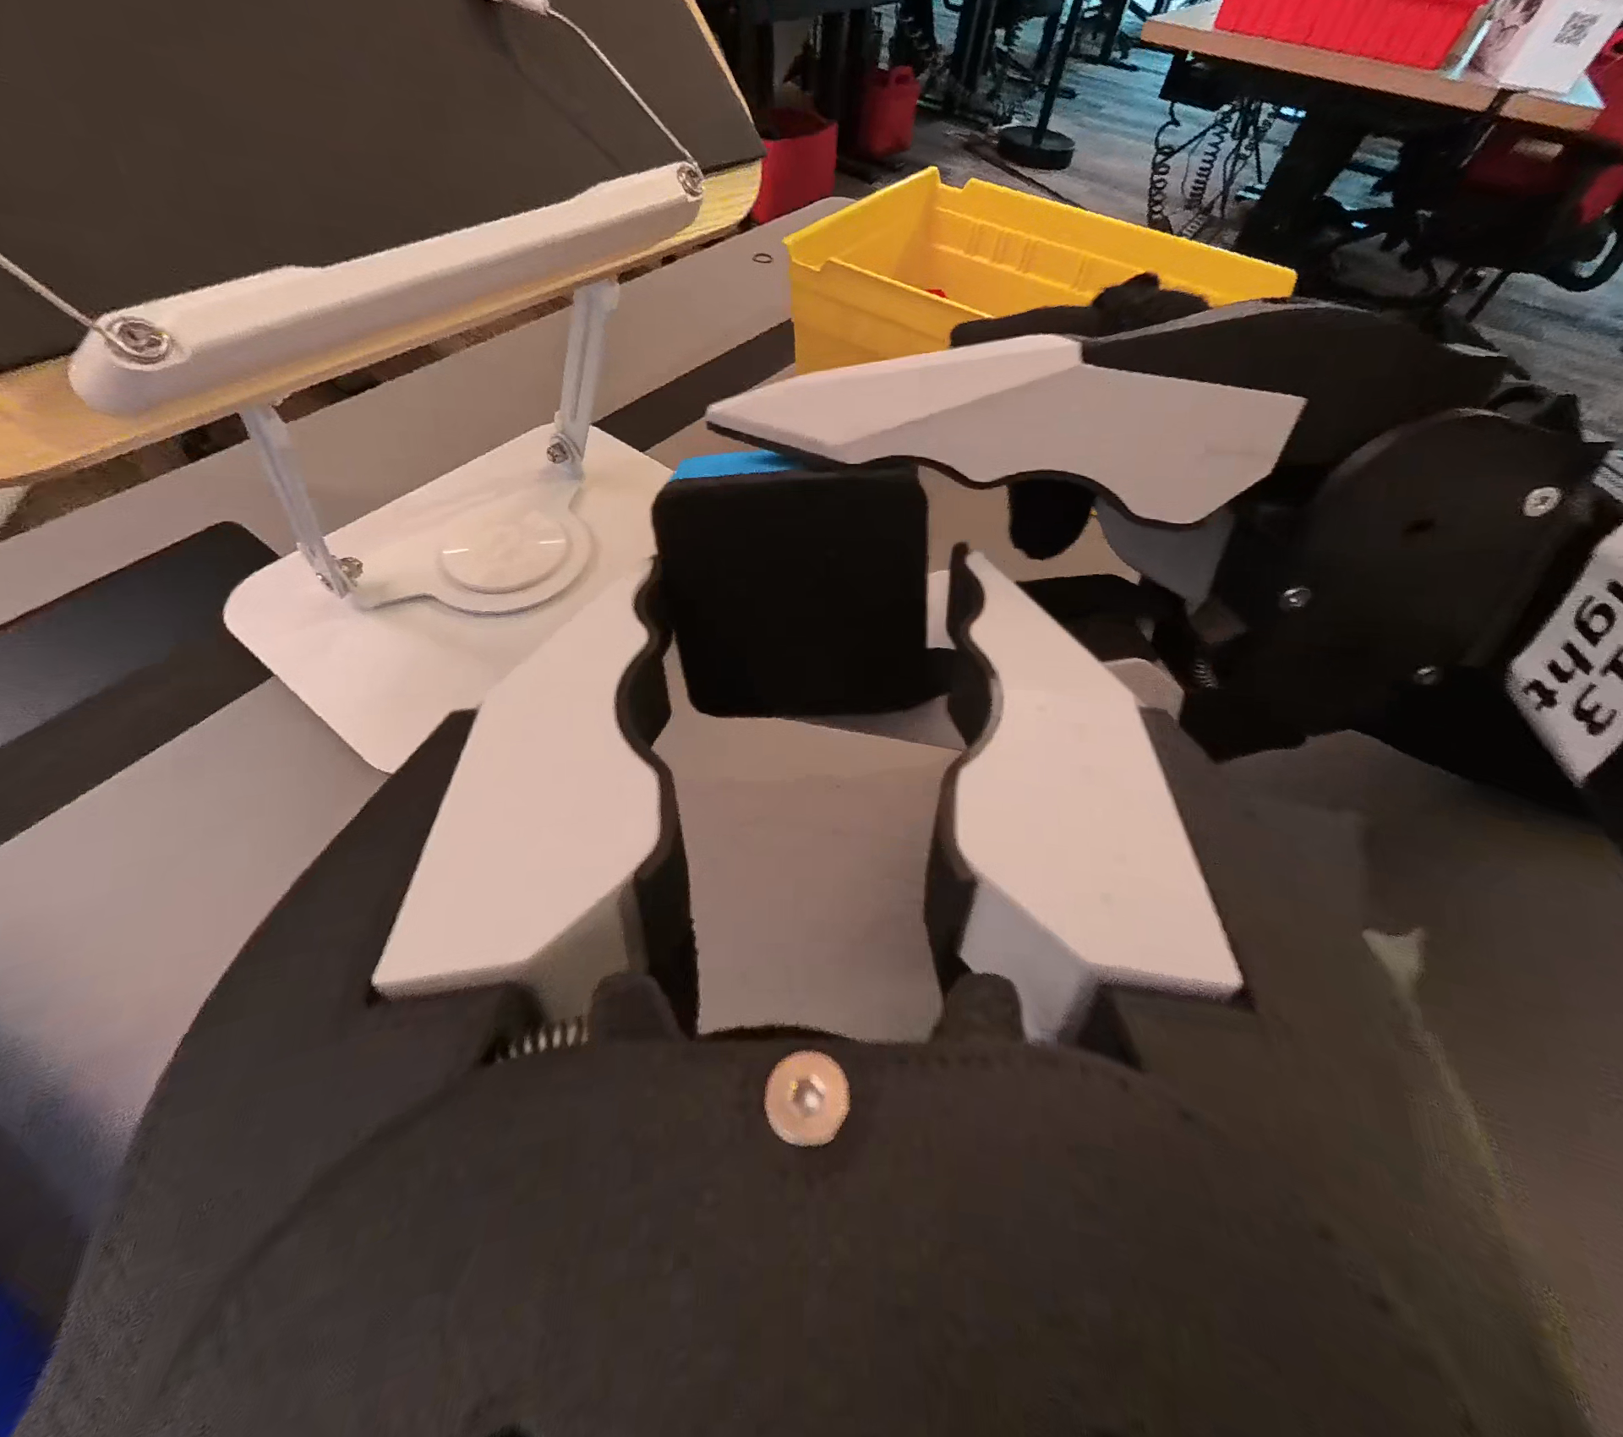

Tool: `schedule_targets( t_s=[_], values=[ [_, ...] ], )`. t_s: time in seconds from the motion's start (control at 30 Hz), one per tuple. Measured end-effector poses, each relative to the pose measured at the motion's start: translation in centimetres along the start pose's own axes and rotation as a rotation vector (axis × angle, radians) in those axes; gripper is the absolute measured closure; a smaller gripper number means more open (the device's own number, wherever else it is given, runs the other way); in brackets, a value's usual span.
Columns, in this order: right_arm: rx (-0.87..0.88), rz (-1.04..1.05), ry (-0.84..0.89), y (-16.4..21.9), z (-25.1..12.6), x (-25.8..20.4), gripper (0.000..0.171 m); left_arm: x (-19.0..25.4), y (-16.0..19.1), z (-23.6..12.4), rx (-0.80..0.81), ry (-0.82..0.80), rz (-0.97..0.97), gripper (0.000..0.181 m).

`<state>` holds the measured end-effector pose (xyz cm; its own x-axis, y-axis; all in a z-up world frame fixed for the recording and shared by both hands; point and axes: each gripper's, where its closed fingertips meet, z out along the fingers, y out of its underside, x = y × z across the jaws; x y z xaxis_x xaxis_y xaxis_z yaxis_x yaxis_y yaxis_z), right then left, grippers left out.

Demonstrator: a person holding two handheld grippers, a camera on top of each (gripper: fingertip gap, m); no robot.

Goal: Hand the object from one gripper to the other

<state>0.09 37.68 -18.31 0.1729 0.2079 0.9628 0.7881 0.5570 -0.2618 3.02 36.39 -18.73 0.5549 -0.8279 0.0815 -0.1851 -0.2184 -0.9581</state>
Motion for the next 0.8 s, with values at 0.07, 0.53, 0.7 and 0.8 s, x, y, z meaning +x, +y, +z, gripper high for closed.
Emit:
schedule_targets(
  t_s=[0.07, 0.53, 0.7, 0.8],
  values=[
    [0.005, 0.001, -0.002, -0.2, -0.1, 0.0, 0.113, -0.1, -0.1, -0.2, 0.017, 0.010, -0.004, 0.125],
    [0.489, 0.470, -0.339, -3.6, -4.8, 2.0, 0.076, 5.1, -3.6, -5.8, 0.165, 0.756, -0.212, 0.126],
    [0.710, 0.575, -0.400, -5.1, -8.2, 4.3, 0.084, 8.0, -4.9, -8.8, 0.270, 1.094, -0.275, 0.126],
    [0.793, 0.565, -0.434, -6.5, -9.7, 4.4, 0.084, 9.2, -5.5, -9.6, 0.316, 1.235, -0.310, 0.126]
  ],
)
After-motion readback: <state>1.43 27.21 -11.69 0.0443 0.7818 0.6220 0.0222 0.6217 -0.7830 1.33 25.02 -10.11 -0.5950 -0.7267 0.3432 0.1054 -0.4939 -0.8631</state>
